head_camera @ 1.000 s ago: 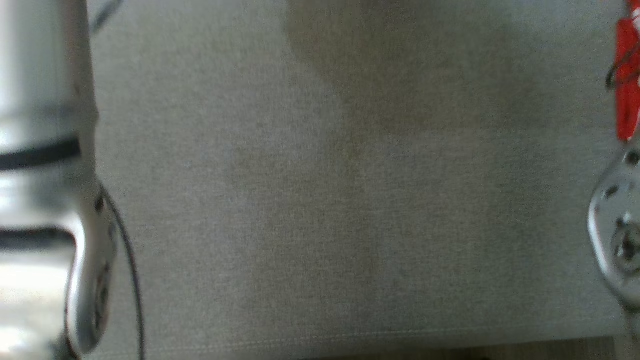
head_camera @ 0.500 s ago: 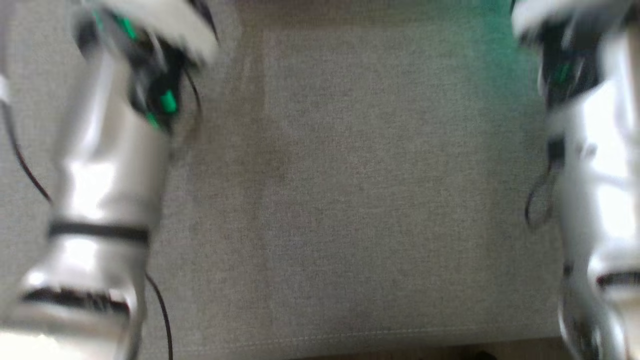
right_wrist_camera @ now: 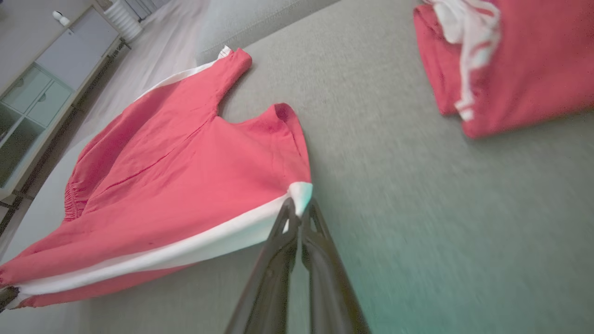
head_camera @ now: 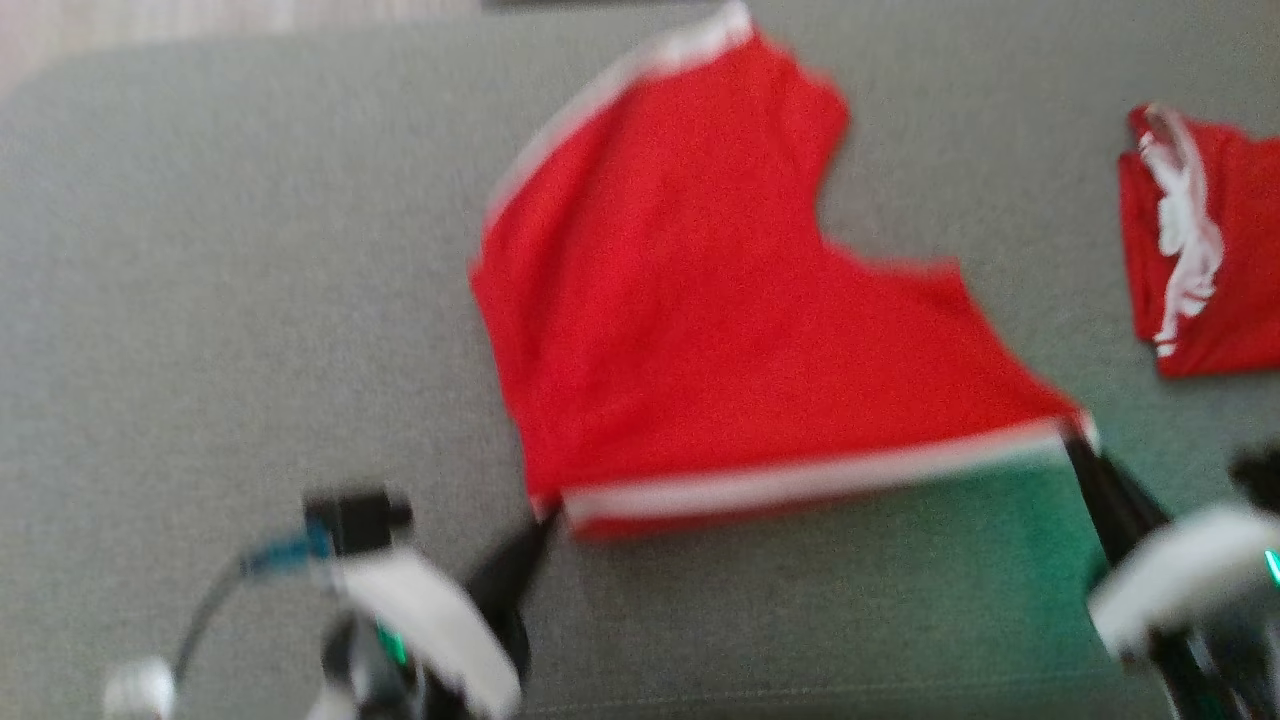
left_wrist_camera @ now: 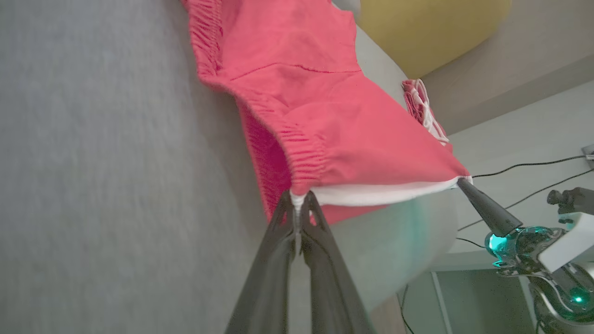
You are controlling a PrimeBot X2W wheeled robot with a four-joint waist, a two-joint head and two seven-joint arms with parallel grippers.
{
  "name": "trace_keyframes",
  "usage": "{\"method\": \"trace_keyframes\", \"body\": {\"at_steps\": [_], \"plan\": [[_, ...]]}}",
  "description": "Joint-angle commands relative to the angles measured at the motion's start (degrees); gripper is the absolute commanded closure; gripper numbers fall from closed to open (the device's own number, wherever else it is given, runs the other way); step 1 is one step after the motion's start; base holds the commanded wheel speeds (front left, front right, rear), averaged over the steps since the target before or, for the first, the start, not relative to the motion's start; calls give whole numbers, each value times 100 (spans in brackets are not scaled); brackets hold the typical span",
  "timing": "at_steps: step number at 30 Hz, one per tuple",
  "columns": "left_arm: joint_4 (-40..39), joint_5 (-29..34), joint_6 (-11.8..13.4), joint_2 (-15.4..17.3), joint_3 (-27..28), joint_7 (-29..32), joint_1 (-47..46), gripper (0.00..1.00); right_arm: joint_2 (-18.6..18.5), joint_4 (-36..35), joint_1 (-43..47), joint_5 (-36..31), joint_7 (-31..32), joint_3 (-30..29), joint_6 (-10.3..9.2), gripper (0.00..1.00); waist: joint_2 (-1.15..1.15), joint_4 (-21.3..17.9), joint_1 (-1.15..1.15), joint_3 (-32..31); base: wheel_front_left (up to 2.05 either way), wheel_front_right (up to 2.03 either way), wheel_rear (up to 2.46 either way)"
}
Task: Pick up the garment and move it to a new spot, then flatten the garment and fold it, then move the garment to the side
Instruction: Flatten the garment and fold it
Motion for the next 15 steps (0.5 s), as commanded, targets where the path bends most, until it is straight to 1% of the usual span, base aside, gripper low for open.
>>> {"method": "trace_keyframes", "body": {"at_steps": [1,5,8,11,14,15], "plan": [[-439,-67,93,120,176,36,59,100,-39,-482,181,39,138,-36,39,100,0,24,0,-391,0,0,0],[-1512,-251,515,172,134,56,1187,100,195,-1725,1426,68,730,-542,39,100,0,38,0,-450,0,0,0],[-2142,-382,685,148,139,16,1668,100,376,-2396,1860,105,1060,-812,39,100,0,81,0,-422,0,0,0],[-2474,-417,784,82,153,-4,1731,100,436,-2661,1722,2,1266,-954,39,100,0,187,0,-326,0,0,0],[-2577,-490,832,-74,120,60,1507,100,464,-2656,1157,-63,1452,-886,39,100,0,350,0,-170,0,0,0],[-2599,-539,847,-159,119,73,1405,100,412,-2620,909,-129,1523,-838,39,100,0,419,0,-106,0,0,0]]}}
